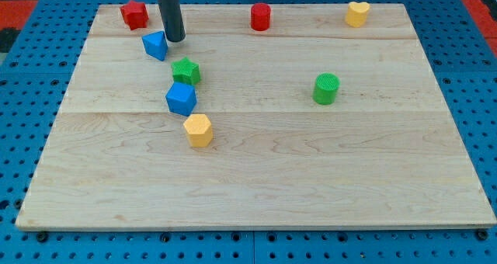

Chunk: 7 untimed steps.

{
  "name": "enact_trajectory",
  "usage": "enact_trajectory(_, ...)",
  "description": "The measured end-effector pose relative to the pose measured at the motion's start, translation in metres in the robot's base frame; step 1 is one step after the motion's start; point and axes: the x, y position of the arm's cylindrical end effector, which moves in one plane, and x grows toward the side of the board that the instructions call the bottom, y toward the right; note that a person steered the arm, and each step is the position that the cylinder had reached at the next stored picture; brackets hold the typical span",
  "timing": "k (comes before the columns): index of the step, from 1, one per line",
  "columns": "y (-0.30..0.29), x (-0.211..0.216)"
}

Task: Place the triangle at the left center of the board

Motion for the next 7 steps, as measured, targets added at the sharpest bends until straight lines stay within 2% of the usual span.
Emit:
enact_trajectory(1, -0.059, 0.031)
enact_trajectory(2, -0.093, 0.063)
enact_trajectory(3, -0.089, 0.052)
enact_trajectory(4, -0.077, 0.01)
enact_trajectory(5, -0.034, 0.03)
enact_trajectory(7, -0.067, 0.071)
